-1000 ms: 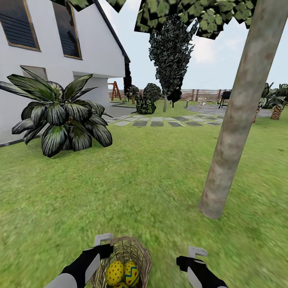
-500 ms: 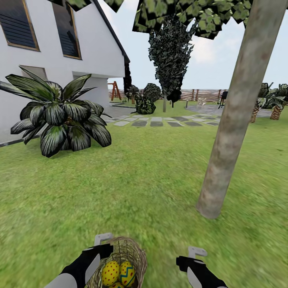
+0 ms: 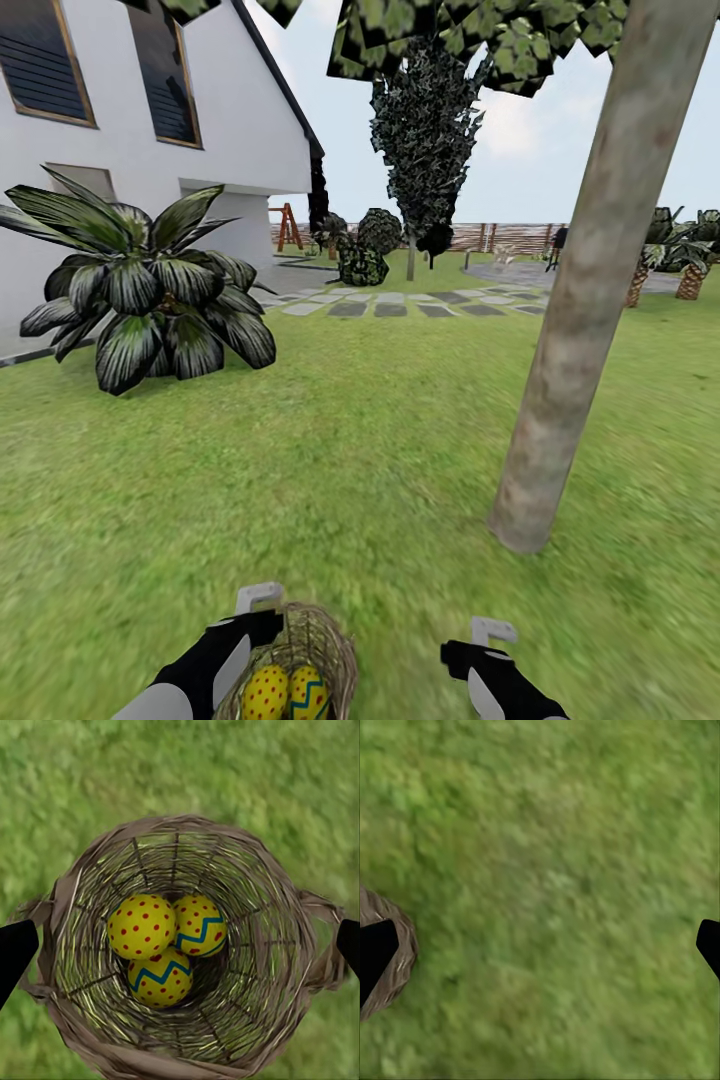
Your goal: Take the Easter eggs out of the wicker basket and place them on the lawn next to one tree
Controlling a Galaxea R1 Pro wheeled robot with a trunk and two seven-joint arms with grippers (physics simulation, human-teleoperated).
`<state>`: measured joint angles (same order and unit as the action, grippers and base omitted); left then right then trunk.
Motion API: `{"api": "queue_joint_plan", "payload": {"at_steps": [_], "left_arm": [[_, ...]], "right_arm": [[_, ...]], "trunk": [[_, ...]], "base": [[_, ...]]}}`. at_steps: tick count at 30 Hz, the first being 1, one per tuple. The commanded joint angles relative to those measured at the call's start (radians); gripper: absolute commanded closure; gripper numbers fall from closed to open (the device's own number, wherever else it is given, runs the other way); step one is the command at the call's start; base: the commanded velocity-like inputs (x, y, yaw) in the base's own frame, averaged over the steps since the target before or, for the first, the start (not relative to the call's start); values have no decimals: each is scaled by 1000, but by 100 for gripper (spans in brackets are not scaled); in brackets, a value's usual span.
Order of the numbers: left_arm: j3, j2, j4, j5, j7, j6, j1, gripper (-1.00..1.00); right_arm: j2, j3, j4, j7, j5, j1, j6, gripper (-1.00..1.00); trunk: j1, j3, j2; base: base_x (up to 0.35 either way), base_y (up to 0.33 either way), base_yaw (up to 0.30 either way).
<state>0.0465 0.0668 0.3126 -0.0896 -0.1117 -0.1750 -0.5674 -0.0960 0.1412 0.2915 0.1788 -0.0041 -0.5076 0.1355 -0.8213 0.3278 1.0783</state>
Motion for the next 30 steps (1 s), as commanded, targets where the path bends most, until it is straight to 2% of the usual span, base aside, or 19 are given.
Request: {"api": "queue_joint_plan", "payload": {"at_steps": [1, 9, 25, 27, 29, 30], "left_arm": [[4, 1, 2, -10, -3, -5, 0, -100], [4, 1, 3, -10, 0, -4, 0, -100], [4, 1, 5, -10, 1, -4, 0, -100], [4, 1, 5, -10, -1, -5, 0, -100], [7, 1, 3, -10, -5, -10, 0, -100], [9, 1, -1, -9, -7, -14, 0, -100]], "right_arm": [[-1, 3, 2, 2, 0, 0, 6, -100], [-1, 3, 2, 2, 0, 0, 5, -100], [0, 3, 23, 4, 0, 10, -34, -100], [-1, 1, 52, 5, 0, 17, -36, -100], [-4, -3, 137, 6, 0, 39, -30, -100], [-10, -5, 213, 6, 0, 58, -20, -100]], "trunk": [[0, 1, 1], [0, 1, 1], [0, 1, 1], [0, 1, 1], [0, 1, 1], [0, 1, 1]], "base": [[277, -66, 0], [187, -76, 0], [13, -8, 0], [0, 0, 0], [0, 0, 0], [0, 0, 0]]}}
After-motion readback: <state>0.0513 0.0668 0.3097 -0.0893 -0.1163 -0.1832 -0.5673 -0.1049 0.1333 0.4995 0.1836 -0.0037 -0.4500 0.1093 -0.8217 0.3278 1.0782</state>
